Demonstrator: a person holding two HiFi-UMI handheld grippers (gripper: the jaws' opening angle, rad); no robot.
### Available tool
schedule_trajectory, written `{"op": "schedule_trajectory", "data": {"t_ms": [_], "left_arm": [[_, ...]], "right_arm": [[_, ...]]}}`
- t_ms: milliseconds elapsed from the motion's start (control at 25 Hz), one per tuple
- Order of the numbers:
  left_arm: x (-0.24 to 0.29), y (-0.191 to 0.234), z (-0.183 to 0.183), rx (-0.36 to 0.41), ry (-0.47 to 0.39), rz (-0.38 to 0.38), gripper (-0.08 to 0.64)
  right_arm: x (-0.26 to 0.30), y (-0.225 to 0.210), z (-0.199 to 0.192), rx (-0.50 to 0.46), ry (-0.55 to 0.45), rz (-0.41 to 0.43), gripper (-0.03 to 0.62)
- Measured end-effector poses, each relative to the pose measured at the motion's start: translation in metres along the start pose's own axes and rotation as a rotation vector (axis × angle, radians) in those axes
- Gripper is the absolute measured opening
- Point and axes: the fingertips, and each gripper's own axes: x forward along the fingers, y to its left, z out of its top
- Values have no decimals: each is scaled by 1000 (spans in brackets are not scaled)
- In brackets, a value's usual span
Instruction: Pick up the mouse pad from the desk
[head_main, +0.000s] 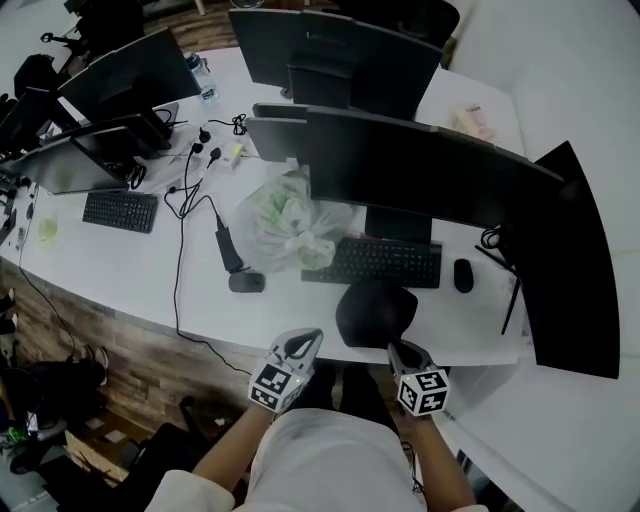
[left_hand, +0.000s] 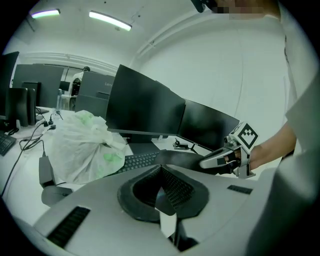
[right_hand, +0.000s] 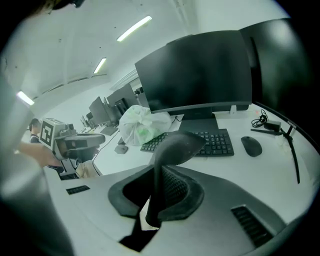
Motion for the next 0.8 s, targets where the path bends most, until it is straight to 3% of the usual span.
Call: {"op": "schedule_trajectory", "data": {"t_ms": [480,800], "left_arm": [[-31,-19,40,-2,-42,-22,17],[-54,-56,73,4,-105,4,17]], "right_arm": [[-68,-10,63,-44,-167,-62,44],[-130,-12,93,-68,-266,-38,44]]}}
